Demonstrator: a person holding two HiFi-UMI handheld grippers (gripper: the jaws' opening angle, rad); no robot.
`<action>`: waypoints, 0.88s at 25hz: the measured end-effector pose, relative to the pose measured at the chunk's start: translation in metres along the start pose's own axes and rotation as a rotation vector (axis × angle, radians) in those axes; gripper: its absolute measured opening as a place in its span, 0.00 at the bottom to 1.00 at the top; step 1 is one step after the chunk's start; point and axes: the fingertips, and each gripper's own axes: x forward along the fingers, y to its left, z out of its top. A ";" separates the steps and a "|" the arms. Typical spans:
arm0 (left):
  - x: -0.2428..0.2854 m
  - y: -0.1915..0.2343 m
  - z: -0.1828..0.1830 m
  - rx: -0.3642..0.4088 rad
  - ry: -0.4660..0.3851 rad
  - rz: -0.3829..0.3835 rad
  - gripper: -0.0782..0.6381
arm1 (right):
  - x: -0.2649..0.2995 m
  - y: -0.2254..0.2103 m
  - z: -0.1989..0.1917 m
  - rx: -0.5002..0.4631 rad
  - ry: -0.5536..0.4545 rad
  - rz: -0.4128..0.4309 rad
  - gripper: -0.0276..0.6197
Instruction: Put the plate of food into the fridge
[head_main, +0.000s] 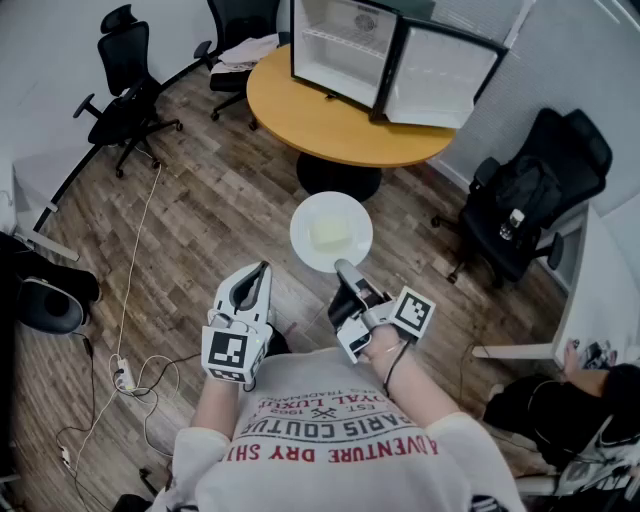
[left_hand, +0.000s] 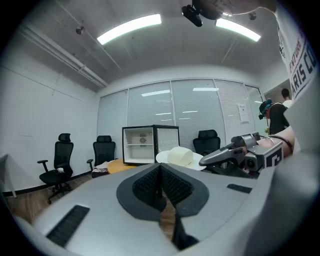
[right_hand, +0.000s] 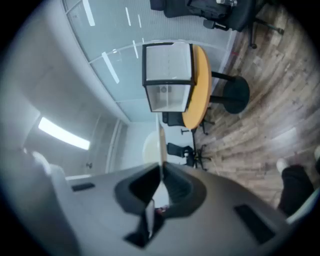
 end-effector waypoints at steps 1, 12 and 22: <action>0.000 0.000 0.001 -0.004 0.000 0.000 0.15 | 0.000 -0.001 0.000 0.002 -0.002 -0.005 0.10; 0.001 0.000 -0.001 -0.005 0.002 -0.005 0.15 | 0.001 -0.001 0.001 0.003 -0.007 -0.008 0.10; 0.002 0.011 -0.008 -0.019 0.006 -0.014 0.15 | 0.008 -0.003 -0.004 -0.015 -0.026 -0.024 0.10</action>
